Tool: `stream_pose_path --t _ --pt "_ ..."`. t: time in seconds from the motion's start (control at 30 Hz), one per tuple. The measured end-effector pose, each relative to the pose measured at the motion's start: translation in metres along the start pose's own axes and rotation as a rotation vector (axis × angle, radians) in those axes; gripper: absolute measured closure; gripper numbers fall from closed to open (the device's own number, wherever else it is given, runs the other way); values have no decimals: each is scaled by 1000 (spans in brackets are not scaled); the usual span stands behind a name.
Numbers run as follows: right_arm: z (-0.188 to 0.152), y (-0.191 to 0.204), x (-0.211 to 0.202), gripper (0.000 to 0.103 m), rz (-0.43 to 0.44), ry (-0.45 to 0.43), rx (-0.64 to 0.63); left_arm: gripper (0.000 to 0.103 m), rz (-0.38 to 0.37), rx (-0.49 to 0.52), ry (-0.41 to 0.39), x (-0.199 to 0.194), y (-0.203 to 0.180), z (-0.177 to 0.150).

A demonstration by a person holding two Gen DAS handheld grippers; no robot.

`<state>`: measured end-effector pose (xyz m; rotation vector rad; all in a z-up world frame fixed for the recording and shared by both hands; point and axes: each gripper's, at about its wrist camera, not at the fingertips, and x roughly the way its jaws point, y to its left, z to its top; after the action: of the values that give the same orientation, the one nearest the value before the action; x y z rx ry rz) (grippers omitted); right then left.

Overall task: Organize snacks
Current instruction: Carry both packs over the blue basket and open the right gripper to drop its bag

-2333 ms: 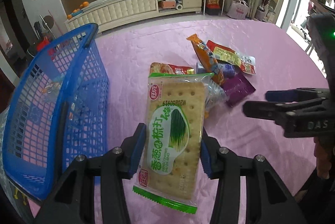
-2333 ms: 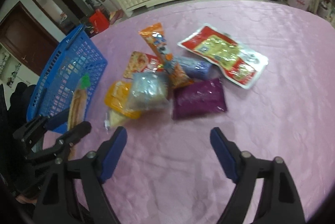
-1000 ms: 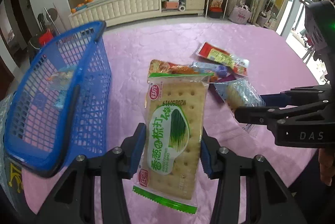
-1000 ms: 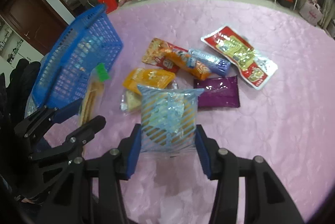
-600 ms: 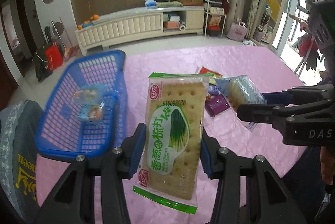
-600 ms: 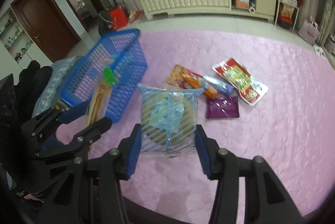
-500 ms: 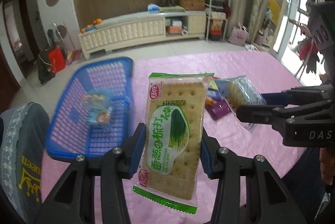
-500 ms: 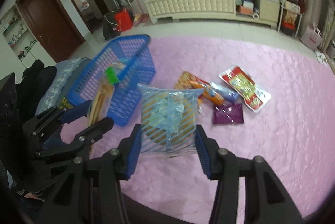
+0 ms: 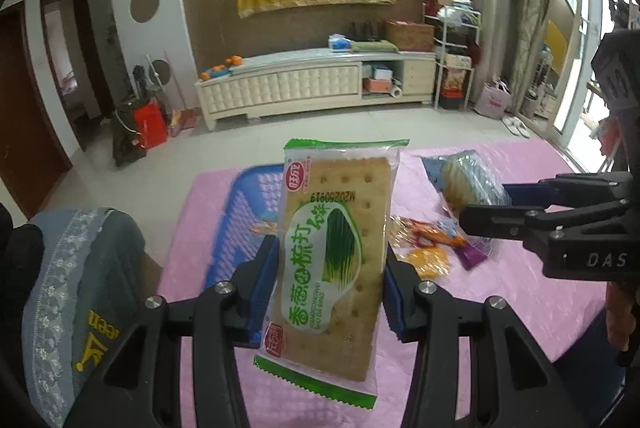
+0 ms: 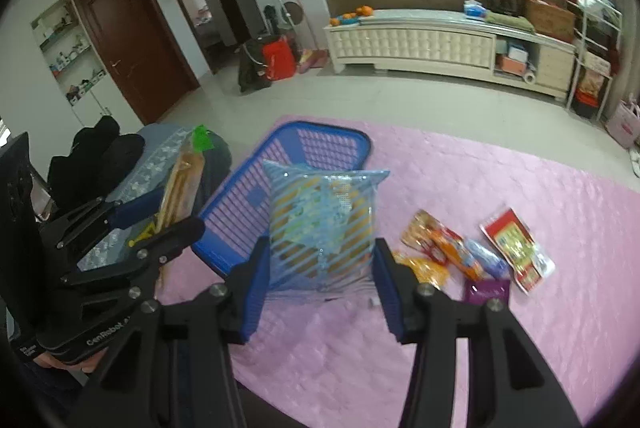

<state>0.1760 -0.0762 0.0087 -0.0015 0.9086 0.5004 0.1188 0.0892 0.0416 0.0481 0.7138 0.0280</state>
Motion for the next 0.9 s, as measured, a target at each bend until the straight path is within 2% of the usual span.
stream_pose_path --t 0.2,0.4,0.7,0.9 --pt "27 17 31 49 19 18 -25 58 28 -48 -17 8 32 15" --pt "46 23 68 49 30 58 -28 58 39 -84 12 36 61 22" --pt "59 21 121 49 -21 136 -28 58 12 -134 64 86 87 20" --pt "62 13 147 49 -55 180 -26 58 3 -145 96 111 91 17"
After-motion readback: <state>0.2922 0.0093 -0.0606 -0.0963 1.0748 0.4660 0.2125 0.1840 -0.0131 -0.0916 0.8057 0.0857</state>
